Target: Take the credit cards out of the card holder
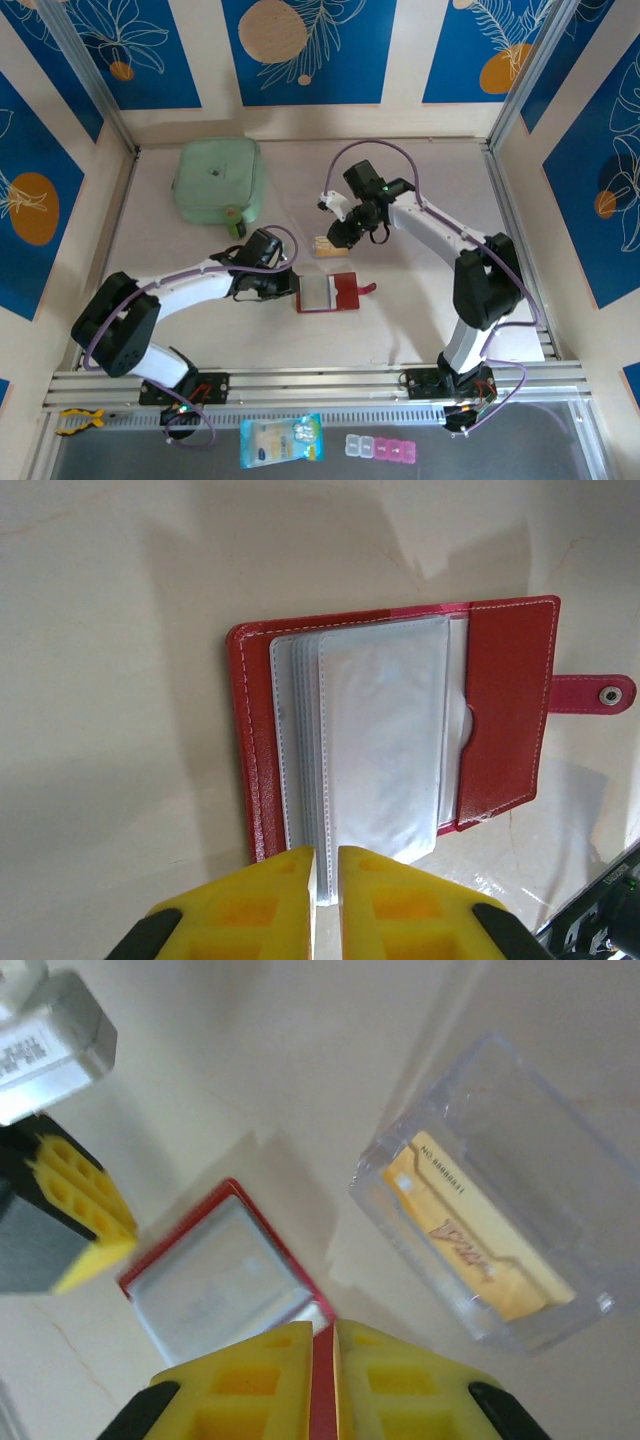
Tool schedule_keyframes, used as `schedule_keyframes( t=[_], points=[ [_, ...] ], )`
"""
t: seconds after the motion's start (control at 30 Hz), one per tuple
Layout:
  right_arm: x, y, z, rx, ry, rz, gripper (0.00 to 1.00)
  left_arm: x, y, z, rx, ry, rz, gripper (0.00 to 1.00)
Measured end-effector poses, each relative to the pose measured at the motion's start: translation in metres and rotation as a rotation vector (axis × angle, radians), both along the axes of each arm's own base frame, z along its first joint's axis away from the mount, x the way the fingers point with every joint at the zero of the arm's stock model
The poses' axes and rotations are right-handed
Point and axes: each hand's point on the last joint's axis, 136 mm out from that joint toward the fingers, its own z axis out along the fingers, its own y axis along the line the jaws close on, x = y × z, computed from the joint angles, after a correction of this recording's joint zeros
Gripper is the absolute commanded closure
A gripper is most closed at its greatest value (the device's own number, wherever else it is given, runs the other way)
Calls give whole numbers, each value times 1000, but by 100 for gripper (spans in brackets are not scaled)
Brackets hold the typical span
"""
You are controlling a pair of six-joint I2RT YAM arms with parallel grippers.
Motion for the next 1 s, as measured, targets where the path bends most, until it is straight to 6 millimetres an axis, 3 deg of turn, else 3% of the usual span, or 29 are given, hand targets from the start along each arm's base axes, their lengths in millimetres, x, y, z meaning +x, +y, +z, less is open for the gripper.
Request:
schedule_keyframes(
  t=[0.2, 0.47, 0.73, 1.0],
  points=[
    [-29, -4, -13, 87, 126, -250, 86, 1, -2, -1, -7, -2, -5, 88],
    [-57, 11, -23, 170, 300, -446, 87, 0, -4, -11, 0, 21, -12, 93],
    [-80, 20, -47, 203, 464, -521, 72, -2, -8, -22, -1, 46, -26, 96],
    [-82, 25, -57, 218, 519, -540, 63, -3, -7, -26, 8, 57, -25, 97]
  ],
)
